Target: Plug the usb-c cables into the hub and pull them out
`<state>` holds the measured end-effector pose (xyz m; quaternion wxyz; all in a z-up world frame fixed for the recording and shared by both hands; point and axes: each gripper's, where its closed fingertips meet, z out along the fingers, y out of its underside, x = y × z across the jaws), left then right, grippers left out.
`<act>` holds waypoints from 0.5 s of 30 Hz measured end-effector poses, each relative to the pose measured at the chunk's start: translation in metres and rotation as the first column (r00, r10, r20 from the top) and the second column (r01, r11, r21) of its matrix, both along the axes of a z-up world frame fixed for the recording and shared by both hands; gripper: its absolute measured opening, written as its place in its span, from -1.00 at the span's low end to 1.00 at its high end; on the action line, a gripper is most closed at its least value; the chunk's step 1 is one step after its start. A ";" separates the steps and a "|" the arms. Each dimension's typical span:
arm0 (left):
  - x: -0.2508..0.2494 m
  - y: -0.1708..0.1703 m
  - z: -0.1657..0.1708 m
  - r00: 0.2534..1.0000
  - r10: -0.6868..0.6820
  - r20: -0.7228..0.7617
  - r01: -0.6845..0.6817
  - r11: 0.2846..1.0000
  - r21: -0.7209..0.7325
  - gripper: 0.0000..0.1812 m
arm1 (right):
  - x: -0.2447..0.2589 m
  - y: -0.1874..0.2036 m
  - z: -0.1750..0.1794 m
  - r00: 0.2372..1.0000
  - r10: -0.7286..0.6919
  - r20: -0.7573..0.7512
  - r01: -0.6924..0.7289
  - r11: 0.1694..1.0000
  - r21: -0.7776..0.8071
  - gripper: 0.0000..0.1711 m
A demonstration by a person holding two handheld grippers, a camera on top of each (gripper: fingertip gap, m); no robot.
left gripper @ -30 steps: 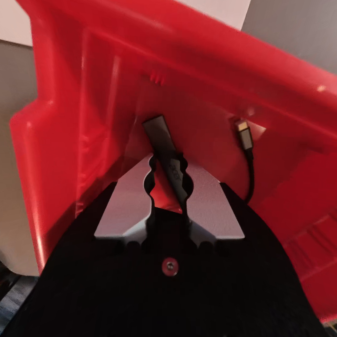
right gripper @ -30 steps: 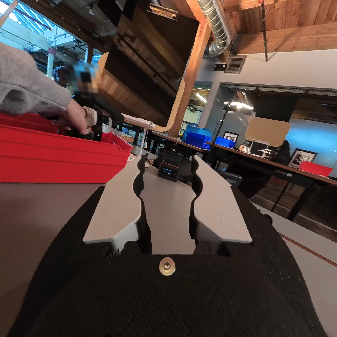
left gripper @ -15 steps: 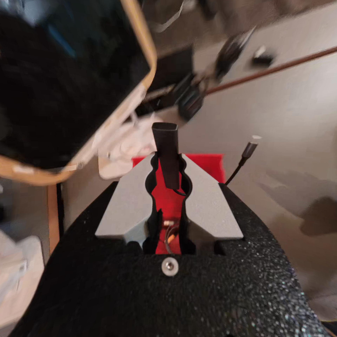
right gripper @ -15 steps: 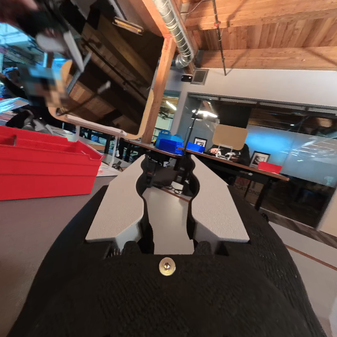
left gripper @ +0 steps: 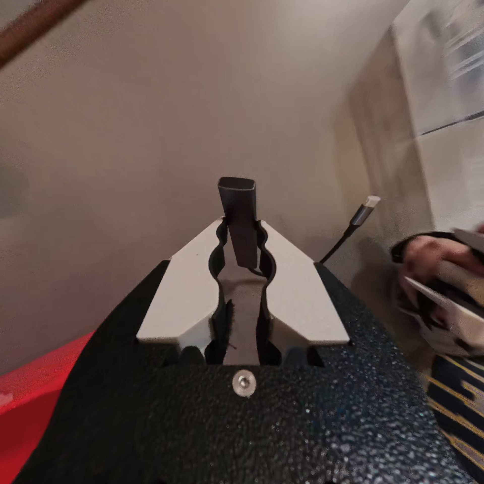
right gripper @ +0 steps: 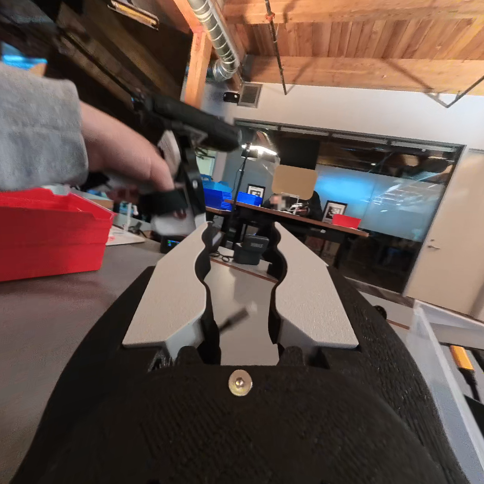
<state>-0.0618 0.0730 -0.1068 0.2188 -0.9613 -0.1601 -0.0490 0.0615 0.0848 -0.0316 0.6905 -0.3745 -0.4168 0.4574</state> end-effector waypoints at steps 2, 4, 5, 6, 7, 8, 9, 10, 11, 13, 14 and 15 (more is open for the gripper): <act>-0.002 0.009 -0.026 1.000 0.022 -0.013 -0.022 0.999 -0.027 -0.78 | 0.001 0.003 0.002 1.000 -0.012 -0.010 0.012 1.000 0.001 -0.50; -0.001 0.012 -0.045 1.000 0.027 0.006 -0.027 0.997 -0.067 -0.78 | 0.001 0.005 0.002 1.000 -0.001 -0.012 0.000 1.000 -0.019 -0.50; -0.002 0.012 -0.053 0.999 0.031 0.010 -0.030 0.996 -0.088 -0.78 | -0.001 0.006 0.000 1.000 -0.007 0.002 0.007 1.000 -0.024 -0.50; -0.002 0.012 -0.060 0.999 0.042 0.019 -0.039 0.994 -0.103 -0.78 | -0.001 0.006 -0.001 1.000 -0.011 0.007 0.011 1.000 -0.021 -0.50; -0.003 0.012 -0.066 0.998 0.051 0.022 -0.048 0.993 -0.109 -0.76 | -0.002 0.005 -0.001 1.000 -0.003 0.006 0.003 1.000 -0.016 -0.50; -0.004 0.012 -0.070 0.998 0.059 0.021 -0.057 0.992 -0.113 -0.73 | -0.002 0.002 -0.001 1.000 0.012 0.005 -0.012 1.000 -0.012 -0.50; -0.004 0.011 -0.074 0.997 0.071 0.025 -0.067 0.991 -0.118 -0.70 | -0.003 0.001 -0.001 1.000 0.017 0.005 -0.017 1.000 -0.009 -0.50; -0.005 0.010 -0.078 0.997 0.077 0.028 -0.073 0.990 -0.122 -0.68 | -0.003 0.000 -0.001 1.000 0.021 0.007 -0.021 1.000 -0.008 -0.50; -0.005 0.010 -0.081 0.997 0.081 0.021 -0.077 0.990 -0.122 -0.65 | -0.003 0.000 -0.002 1.000 0.027 0.008 -0.027 1.000 -0.010 -0.50; -0.004 0.011 -0.079 0.995 0.095 0.022 -0.092 0.992 -0.090 -0.60 | -0.002 -0.001 -0.001 0.999 0.035 -0.001 -0.035 0.999 -0.013 -0.50; -0.001 0.011 -0.076 0.993 0.112 0.044 -0.108 0.990 -0.086 -0.40 | -0.002 -0.001 -0.001 0.999 0.039 -0.003 -0.039 0.999 -0.013 -0.49; 0.006 0.011 -0.067 0.991 0.110 0.073 -0.106 0.993 -0.059 -0.24 | -0.001 -0.001 -0.001 0.999 0.038 -0.004 -0.038 0.999 -0.010 -0.49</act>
